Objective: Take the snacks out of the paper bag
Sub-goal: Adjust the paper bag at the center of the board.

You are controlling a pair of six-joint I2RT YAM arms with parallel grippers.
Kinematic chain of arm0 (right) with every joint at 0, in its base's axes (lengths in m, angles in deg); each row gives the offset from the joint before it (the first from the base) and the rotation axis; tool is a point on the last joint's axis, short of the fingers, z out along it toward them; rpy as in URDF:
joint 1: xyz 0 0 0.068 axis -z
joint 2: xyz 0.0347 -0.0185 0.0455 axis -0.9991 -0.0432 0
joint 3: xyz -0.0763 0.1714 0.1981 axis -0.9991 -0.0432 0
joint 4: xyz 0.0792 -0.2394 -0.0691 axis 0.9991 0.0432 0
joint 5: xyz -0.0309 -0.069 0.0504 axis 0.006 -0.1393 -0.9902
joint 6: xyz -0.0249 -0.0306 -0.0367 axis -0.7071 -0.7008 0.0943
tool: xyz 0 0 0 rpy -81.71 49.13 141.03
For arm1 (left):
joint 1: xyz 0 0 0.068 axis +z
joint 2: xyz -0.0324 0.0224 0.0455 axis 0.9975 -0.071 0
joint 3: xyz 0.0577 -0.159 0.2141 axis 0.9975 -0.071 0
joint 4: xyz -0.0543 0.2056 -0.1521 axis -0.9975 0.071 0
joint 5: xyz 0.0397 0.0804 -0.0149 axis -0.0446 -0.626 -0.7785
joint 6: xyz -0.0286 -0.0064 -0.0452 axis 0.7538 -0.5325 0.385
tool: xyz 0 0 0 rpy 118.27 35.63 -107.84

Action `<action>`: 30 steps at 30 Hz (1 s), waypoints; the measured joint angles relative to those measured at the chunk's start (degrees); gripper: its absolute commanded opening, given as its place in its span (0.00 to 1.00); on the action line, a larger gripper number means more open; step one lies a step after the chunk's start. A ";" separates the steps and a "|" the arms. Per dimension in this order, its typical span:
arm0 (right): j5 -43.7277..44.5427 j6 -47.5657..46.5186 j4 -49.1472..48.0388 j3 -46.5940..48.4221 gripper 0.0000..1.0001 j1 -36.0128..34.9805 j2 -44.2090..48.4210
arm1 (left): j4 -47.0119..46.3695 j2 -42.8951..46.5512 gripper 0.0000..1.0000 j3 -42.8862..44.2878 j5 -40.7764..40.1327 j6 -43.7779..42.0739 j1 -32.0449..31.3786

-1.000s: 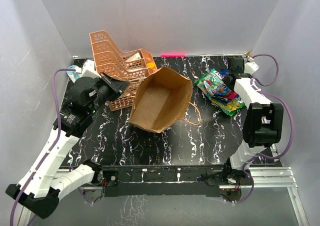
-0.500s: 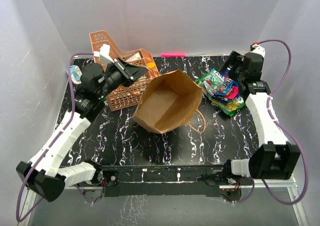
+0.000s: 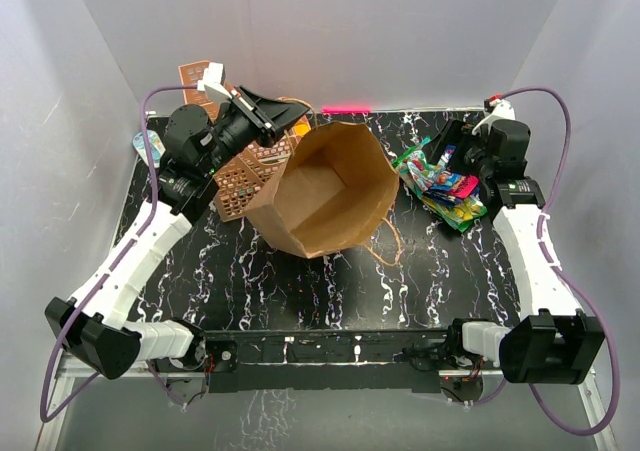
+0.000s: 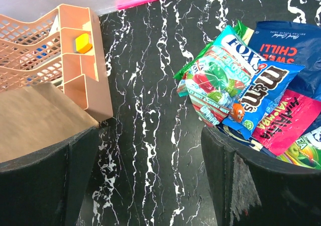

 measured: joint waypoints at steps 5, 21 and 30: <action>-0.39 -0.31 -0.37 -0.74 0.86 0.00 2.05 | -1.97 -0.90 0.00 2.78 -0.20 3.45 -1.84; 2.21 -0.37 0.85 -3.30 0.89 0.00 3.78 | -4.50 -5.77 0.00 1.99 -5.46 9.40 -17.11; 3.56 -0.37 5.09 -0.76 0.88 0.00 4.48 | -2.38 5.92 0.00 -15.63 -12.48 10.14 -17.55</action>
